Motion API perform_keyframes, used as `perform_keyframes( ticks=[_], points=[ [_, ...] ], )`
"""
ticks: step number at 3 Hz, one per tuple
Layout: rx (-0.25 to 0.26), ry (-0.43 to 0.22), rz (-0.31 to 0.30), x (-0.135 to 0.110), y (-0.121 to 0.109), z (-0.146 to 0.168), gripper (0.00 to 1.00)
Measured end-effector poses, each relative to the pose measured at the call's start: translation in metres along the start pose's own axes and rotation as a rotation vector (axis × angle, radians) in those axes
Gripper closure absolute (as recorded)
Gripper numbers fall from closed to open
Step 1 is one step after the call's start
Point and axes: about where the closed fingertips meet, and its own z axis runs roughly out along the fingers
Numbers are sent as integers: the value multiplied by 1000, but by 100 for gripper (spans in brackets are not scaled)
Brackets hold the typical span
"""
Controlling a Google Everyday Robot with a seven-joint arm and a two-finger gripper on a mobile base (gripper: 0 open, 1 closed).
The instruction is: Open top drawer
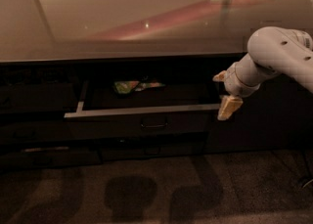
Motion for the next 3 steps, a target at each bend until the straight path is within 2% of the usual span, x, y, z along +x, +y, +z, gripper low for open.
perform_keyframes(
  ticks=[3],
  points=[
    [0, 0, 0, 0, 0, 0, 88]
  ],
)
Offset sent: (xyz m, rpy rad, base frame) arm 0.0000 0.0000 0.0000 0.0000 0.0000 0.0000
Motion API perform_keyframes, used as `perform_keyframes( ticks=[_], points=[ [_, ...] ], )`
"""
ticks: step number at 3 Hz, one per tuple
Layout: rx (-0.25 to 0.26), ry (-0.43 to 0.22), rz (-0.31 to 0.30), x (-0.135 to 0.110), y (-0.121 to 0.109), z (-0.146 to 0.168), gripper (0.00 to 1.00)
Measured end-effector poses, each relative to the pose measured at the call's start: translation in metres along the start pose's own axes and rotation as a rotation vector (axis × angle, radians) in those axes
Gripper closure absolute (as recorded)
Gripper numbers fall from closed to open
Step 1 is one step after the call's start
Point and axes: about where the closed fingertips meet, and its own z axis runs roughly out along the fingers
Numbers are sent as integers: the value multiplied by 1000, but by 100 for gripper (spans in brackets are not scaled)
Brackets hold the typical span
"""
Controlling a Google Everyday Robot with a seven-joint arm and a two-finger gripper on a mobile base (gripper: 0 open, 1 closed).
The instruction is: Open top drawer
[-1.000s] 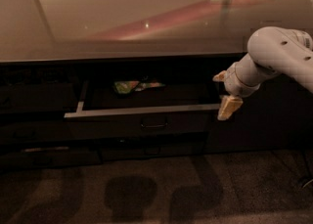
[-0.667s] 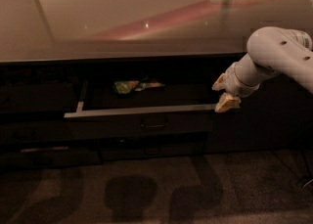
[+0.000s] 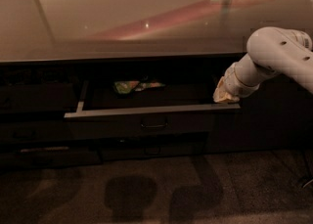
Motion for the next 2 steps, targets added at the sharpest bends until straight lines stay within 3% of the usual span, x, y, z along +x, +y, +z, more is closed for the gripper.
perform_keyframes(
  ticks=[1, 2],
  points=[
    [-12, 14, 3, -1, -2, 5, 100],
    [-30, 42, 27, 5, -16, 12, 100]
  ],
)
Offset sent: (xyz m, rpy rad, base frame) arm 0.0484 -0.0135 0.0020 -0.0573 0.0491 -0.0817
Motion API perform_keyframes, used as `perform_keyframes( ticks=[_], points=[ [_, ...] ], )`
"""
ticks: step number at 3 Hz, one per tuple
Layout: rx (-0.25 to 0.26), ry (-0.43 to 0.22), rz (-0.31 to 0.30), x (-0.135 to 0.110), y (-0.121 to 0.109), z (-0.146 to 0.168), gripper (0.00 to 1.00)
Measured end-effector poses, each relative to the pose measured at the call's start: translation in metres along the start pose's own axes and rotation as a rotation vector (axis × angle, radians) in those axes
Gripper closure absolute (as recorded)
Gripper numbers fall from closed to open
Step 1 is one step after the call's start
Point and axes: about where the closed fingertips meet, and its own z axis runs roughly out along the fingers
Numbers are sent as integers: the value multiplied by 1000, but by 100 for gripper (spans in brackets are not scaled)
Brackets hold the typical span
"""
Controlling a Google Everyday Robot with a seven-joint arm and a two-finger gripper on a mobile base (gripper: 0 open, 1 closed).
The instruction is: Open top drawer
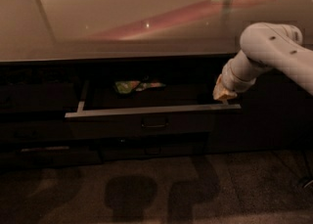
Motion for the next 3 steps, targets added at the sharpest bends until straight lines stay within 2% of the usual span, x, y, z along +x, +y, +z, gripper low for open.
perform_keyframes(
  ticks=[1, 3],
  points=[
    [-1, 41, 50, 13, -35, 1, 100],
    [-18, 24, 55, 14, -34, 6, 100]
  ],
)
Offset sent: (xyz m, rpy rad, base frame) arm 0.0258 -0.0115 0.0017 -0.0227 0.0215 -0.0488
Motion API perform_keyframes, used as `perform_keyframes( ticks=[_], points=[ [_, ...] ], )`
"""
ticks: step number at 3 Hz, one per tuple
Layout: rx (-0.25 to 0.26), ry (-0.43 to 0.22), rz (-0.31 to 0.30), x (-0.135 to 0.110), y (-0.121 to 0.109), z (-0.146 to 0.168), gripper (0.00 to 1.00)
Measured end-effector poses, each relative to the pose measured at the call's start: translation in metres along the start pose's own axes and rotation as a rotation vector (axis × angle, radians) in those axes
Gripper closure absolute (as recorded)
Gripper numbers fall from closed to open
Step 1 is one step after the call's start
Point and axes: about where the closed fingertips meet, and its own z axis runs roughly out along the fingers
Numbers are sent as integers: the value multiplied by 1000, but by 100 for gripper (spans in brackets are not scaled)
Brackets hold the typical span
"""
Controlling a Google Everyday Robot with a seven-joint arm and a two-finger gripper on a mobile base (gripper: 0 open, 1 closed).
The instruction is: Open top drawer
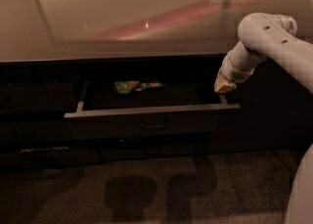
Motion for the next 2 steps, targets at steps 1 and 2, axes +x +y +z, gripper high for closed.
perform_keyframes(
  ticks=[1, 2],
  points=[
    [-110, -101, 18, 24, 18, 24, 100],
    [-197, -206, 18, 30, 30, 40, 100]
  ],
)
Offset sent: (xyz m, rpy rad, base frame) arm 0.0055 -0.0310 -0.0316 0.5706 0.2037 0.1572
